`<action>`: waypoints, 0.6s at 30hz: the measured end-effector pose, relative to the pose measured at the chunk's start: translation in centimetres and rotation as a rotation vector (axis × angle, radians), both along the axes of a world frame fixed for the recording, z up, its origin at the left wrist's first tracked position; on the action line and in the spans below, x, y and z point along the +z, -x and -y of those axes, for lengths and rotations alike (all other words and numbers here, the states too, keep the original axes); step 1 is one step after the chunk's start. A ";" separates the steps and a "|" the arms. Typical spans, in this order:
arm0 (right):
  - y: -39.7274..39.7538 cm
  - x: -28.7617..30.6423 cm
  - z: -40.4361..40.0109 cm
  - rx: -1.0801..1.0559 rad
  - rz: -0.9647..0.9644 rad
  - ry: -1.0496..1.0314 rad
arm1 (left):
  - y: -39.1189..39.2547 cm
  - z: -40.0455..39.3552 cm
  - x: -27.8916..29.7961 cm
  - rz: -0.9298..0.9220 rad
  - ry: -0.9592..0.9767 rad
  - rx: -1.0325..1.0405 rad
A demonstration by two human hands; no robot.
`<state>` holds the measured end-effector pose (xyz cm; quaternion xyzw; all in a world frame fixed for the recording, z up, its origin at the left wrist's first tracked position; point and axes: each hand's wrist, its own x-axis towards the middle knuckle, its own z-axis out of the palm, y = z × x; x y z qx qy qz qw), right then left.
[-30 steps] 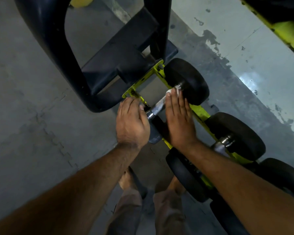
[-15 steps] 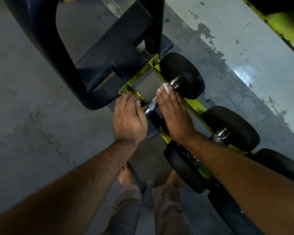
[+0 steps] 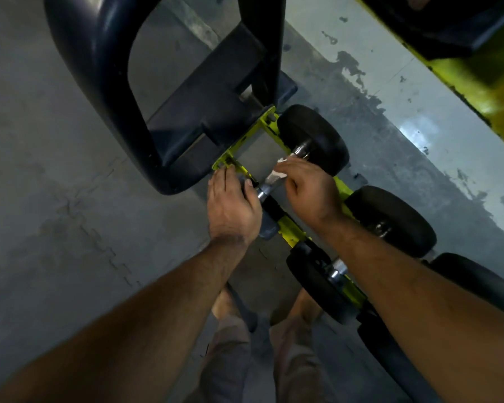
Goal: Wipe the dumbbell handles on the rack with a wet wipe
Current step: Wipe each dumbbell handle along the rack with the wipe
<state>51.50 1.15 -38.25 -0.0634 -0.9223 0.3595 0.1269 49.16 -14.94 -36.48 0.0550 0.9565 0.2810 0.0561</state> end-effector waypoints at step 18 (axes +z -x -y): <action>5.0 1.6 0.2 -1.038 0.455 1.619 | 0.0 0.1 0.0 -0.058 -0.010 -0.030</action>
